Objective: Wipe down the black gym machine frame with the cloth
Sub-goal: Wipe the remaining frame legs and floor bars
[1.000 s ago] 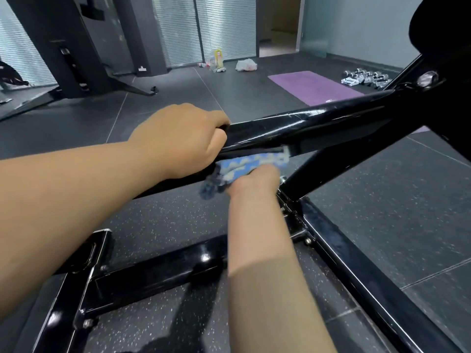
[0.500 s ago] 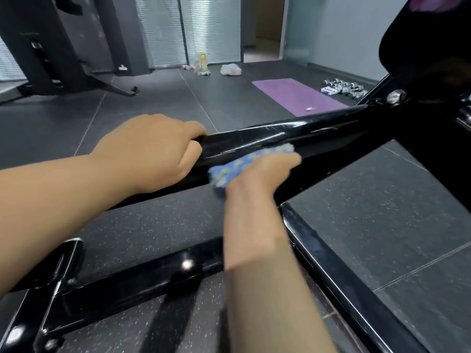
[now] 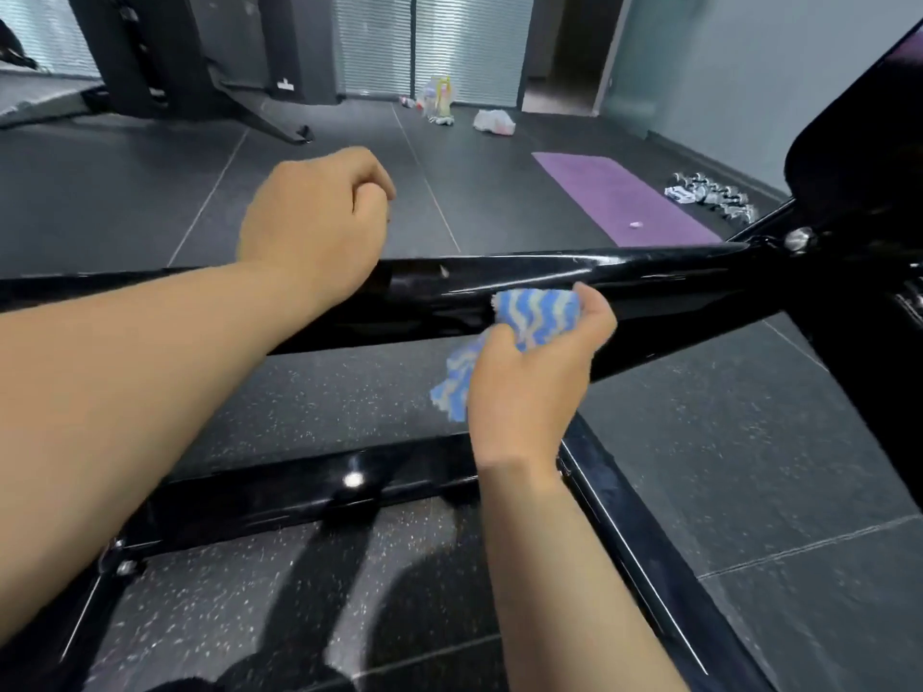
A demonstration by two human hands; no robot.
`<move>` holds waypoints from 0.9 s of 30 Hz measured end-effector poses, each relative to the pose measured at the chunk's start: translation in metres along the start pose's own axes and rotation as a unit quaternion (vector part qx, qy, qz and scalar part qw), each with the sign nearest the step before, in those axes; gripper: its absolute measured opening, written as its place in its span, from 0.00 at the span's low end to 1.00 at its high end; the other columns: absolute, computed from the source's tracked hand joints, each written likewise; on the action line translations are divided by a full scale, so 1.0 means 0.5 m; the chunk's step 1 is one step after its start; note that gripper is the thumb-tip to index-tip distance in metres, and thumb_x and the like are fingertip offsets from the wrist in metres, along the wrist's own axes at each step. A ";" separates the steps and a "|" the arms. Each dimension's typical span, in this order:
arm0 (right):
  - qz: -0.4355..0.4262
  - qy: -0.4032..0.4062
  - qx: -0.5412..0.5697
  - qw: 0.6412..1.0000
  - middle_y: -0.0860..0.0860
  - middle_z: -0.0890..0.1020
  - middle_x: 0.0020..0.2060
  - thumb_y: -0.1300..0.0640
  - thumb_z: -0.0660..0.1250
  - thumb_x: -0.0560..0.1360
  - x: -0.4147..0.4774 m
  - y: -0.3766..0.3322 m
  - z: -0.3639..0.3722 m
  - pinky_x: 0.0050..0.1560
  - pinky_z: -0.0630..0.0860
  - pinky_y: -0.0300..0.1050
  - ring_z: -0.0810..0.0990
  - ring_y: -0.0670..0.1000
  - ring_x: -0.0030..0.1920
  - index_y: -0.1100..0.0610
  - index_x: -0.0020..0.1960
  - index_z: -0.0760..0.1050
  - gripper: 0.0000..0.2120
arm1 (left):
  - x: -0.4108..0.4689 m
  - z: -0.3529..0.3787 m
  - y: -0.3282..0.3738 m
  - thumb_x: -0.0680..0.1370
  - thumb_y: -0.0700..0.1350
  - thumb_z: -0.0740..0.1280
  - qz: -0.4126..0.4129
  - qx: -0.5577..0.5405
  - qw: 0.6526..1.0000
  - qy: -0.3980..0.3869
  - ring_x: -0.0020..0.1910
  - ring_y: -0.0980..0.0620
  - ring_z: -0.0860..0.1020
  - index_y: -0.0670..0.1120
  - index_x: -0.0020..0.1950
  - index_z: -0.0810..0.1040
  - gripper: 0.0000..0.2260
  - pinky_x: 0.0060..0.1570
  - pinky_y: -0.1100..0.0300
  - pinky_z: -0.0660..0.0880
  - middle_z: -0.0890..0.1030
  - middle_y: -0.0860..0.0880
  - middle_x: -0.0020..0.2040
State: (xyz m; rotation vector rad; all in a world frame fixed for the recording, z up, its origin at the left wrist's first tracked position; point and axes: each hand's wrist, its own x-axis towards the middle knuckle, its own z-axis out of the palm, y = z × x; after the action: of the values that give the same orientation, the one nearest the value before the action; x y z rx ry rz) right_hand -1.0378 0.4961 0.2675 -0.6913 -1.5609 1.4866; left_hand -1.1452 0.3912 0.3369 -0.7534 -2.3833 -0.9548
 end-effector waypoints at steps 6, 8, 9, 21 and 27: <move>-0.245 -0.190 -0.404 0.861 0.56 0.74 0.66 0.50 0.47 0.80 0.032 -0.074 0.071 0.73 0.54 0.52 0.65 0.58 0.70 0.50 0.48 0.72 0.16 | -0.033 -0.120 -0.121 0.76 0.48 0.56 -0.166 0.229 0.958 -0.053 0.41 0.42 0.71 0.47 0.44 0.78 0.12 0.41 0.55 0.67 0.76 0.46 0.40; -0.308 -0.289 -0.519 0.743 0.57 0.79 0.56 0.53 0.43 0.79 0.018 -0.118 0.124 0.61 0.65 0.54 0.72 0.62 0.52 0.54 0.39 0.65 0.16 | -0.030 -0.121 -0.129 0.75 0.45 0.56 -0.188 0.198 0.960 -0.067 0.39 0.42 0.71 0.45 0.40 0.78 0.12 0.39 0.56 0.66 0.75 0.45 0.37; -0.318 -0.339 -0.508 0.726 0.58 0.79 0.54 0.56 0.46 0.80 0.011 -0.130 0.148 0.55 0.67 0.53 0.72 0.61 0.47 0.56 0.44 0.67 0.13 | -0.030 -0.118 -0.128 0.74 0.44 0.56 -0.188 0.182 0.963 -0.066 0.39 0.41 0.71 0.44 0.40 0.78 0.12 0.38 0.56 0.67 0.76 0.45 0.37; -0.284 -0.429 -0.616 0.596 0.63 0.77 0.55 0.49 0.48 0.82 0.060 -0.150 0.173 0.46 0.63 0.48 0.67 0.58 0.45 0.56 0.47 0.68 0.15 | -0.026 -0.167 -0.156 0.75 0.49 0.56 -0.167 0.325 0.919 -0.146 0.43 0.42 0.72 0.46 0.50 0.77 0.12 0.36 0.57 0.62 0.73 0.45 0.43; -0.424 -0.471 -0.527 0.566 0.55 0.76 0.51 0.53 0.48 0.83 -0.001 -0.143 0.218 0.46 0.72 0.51 0.73 0.61 0.46 0.56 0.50 0.67 0.12 | -0.036 -0.172 -0.187 0.70 0.43 0.59 -0.202 0.146 0.966 -0.062 0.39 0.41 0.74 0.42 0.42 0.81 0.11 0.38 0.54 0.72 0.81 0.41 0.42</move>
State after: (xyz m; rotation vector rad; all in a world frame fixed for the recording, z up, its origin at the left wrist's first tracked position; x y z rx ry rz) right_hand -1.1198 0.4305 0.3446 0.5002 -2.9916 -0.1294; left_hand -1.1730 0.2661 0.3379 -0.2230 -2.7697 -0.6895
